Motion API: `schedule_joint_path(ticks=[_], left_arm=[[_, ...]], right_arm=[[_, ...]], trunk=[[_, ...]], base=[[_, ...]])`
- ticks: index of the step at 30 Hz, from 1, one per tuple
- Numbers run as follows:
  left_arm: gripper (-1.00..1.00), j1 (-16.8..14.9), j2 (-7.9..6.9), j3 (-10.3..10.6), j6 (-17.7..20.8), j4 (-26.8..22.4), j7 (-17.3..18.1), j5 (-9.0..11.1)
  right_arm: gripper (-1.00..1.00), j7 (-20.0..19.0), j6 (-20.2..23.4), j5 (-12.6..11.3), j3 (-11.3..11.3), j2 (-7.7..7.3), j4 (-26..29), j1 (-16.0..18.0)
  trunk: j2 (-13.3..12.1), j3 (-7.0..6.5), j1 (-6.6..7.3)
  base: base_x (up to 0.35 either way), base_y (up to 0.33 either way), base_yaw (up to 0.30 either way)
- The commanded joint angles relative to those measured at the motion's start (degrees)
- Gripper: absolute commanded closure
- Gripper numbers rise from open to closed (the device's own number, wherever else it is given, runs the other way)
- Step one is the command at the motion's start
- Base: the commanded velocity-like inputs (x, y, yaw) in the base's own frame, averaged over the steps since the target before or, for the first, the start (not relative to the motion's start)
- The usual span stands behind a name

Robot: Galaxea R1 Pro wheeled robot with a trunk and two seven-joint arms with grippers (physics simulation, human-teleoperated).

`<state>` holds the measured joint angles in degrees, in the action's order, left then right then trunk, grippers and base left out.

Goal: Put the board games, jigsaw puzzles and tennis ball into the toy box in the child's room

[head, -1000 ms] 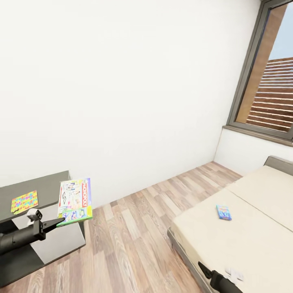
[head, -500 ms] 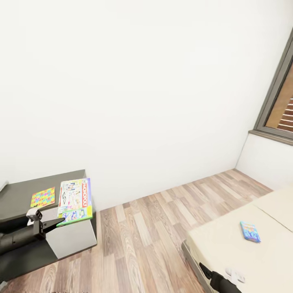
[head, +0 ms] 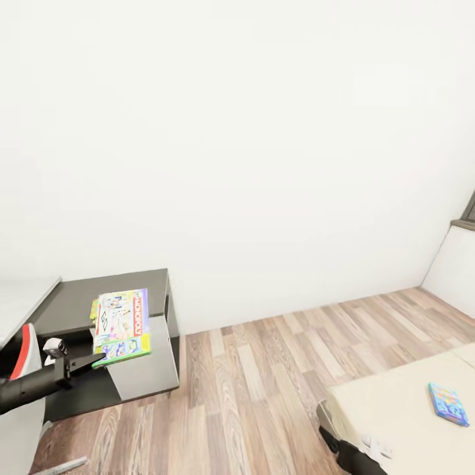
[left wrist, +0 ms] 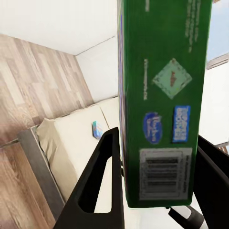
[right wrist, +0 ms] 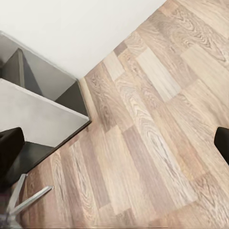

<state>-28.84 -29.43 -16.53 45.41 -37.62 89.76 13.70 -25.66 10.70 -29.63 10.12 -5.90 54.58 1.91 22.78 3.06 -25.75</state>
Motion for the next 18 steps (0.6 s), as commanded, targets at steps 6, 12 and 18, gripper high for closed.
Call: schedule_joint_path(ticks=[6, 12, 18], left_arm=[[1.00, -0.1, 0.07, -0.1, 0.6, 0.0, 0.2, 0.0], [1.00, -0.1, 0.08, -0.1, 0.6, 0.0, 0.2, 0.0], [1.00, -0.1, 0.08, -0.1, 0.6, 0.0, 0.2, 0.0]], right_arm=[[-1.00, -0.2, 0.4, -0.6, -1.2, 0.01, 0.0, 0.0], [-1.00, -0.2, 0.3, -0.6, -1.4, 0.01, -0.2, 0.0], [-1.00, -0.1, 0.3, -0.6, -1.4, 0.01, -0.2, 0.0]], trunk=[[0.1, 0.13, -0.04], [0.1, 0.13, -0.04], [0.1, 0.13, -0.04]], base=[[0.000, 0.000, 0.287], [0.000, 0.000, 0.287], [0.000, 0.000, 0.287]])
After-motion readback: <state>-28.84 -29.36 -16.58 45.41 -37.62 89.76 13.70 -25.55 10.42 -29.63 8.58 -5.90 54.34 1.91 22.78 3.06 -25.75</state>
